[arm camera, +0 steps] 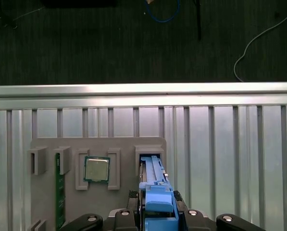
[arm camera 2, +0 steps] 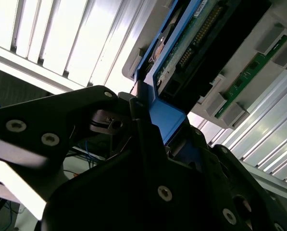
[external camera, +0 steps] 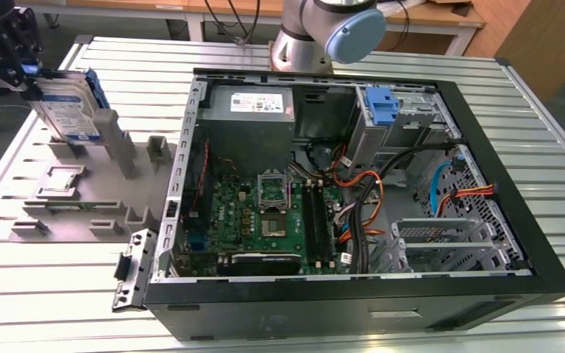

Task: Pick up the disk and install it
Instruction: 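Pick up the disk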

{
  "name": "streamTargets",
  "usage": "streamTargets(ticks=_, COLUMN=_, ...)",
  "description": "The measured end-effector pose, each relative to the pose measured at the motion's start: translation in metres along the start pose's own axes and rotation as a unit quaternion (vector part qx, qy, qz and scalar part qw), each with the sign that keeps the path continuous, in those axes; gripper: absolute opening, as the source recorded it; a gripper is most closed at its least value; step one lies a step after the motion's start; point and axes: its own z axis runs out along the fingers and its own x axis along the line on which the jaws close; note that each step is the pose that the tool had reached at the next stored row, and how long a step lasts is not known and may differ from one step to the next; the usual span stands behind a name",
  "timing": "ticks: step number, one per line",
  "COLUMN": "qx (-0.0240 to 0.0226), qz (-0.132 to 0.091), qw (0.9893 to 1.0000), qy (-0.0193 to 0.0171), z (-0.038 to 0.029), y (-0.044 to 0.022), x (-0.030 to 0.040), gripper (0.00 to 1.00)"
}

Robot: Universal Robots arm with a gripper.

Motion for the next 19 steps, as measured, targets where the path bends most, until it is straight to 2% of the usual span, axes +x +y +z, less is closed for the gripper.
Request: streamTargets(ticks=19, qx=-0.0001, qz=0.0, qw=1.0, qy=0.0, z=-0.0045, y=0.0, x=-0.0001, gripper=0.36)
